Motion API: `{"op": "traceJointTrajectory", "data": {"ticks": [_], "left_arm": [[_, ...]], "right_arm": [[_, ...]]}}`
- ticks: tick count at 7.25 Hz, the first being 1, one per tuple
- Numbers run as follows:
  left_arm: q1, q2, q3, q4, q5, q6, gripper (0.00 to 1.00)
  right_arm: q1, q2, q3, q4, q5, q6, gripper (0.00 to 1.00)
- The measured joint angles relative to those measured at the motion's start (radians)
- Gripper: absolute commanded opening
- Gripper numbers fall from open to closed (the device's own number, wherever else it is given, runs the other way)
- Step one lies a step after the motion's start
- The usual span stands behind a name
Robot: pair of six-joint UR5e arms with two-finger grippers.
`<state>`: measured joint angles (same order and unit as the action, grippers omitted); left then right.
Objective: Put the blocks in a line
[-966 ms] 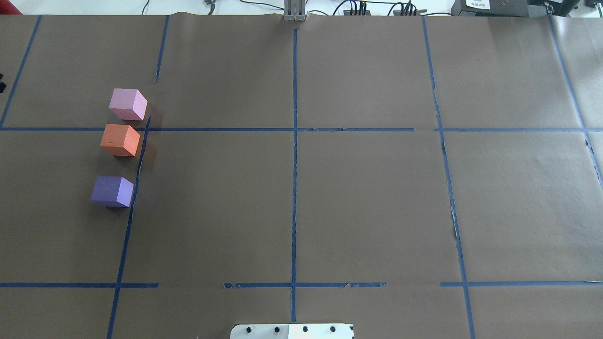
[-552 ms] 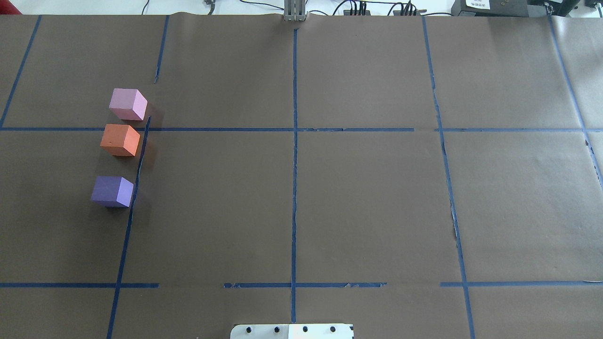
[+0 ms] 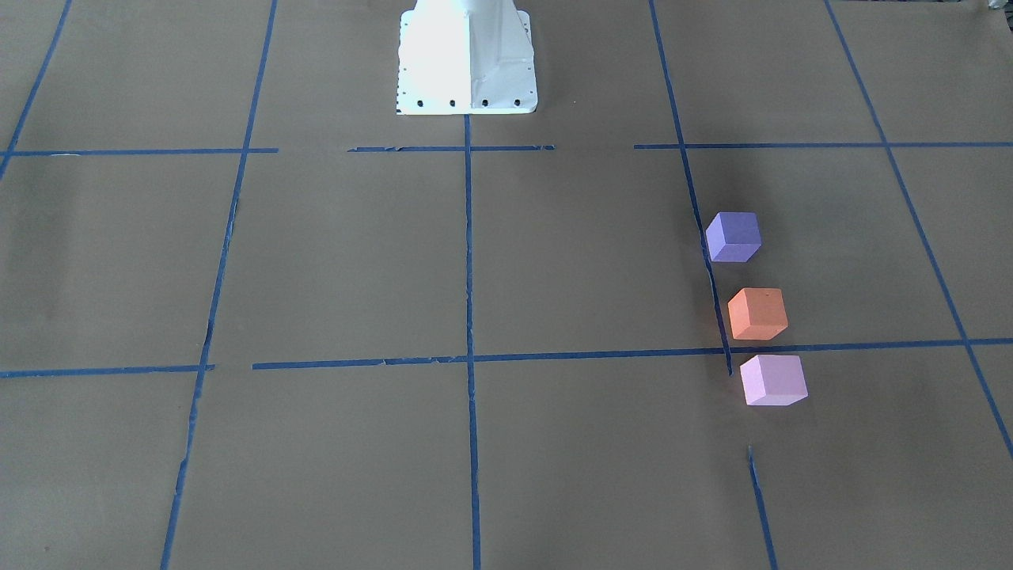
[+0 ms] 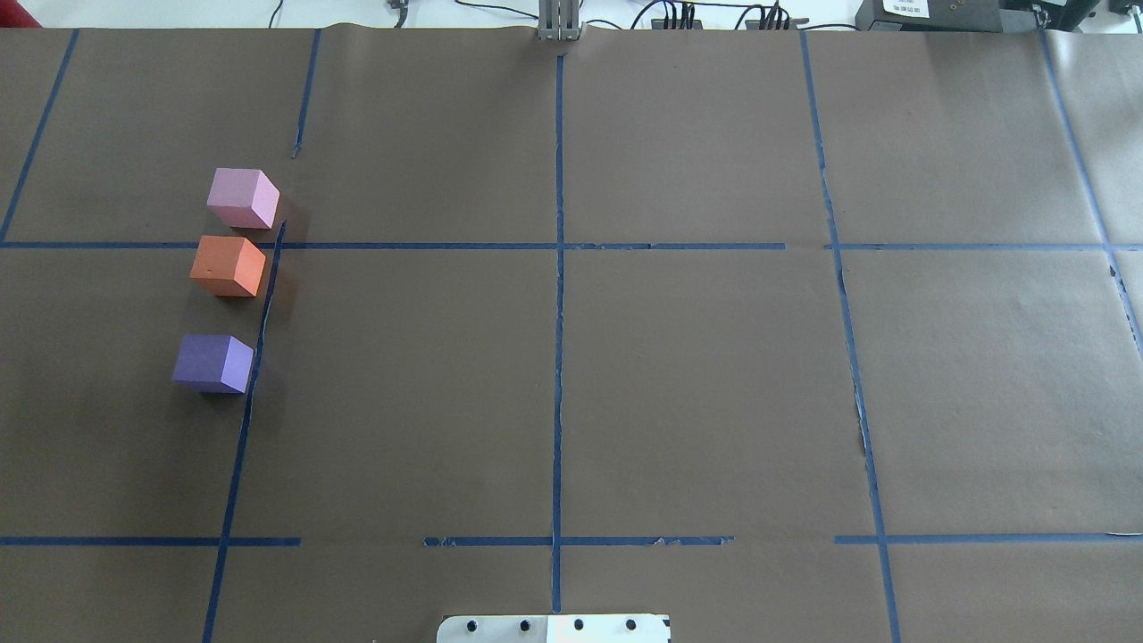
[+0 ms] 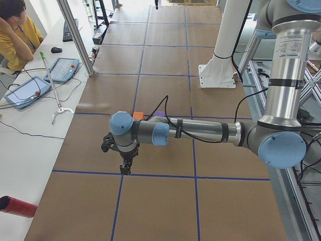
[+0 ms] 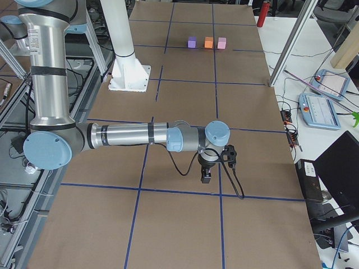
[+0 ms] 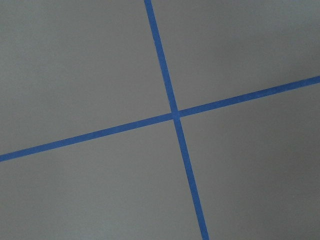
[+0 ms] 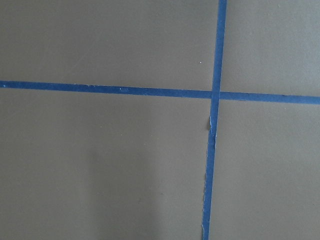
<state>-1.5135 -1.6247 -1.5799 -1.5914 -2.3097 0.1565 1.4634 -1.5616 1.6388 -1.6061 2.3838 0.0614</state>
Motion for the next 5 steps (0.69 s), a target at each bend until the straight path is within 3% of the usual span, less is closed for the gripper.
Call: {"op": "traceJointTrajectory", "data": {"ticks": [5], "left_arm": [[-0.007, -0.009, -0.027, -0.004, 0.002, 0.003, 1.00]], "right_arm": [[0.000, 0.000, 0.000, 0.000, 0.000, 0.000, 1.00]]}}
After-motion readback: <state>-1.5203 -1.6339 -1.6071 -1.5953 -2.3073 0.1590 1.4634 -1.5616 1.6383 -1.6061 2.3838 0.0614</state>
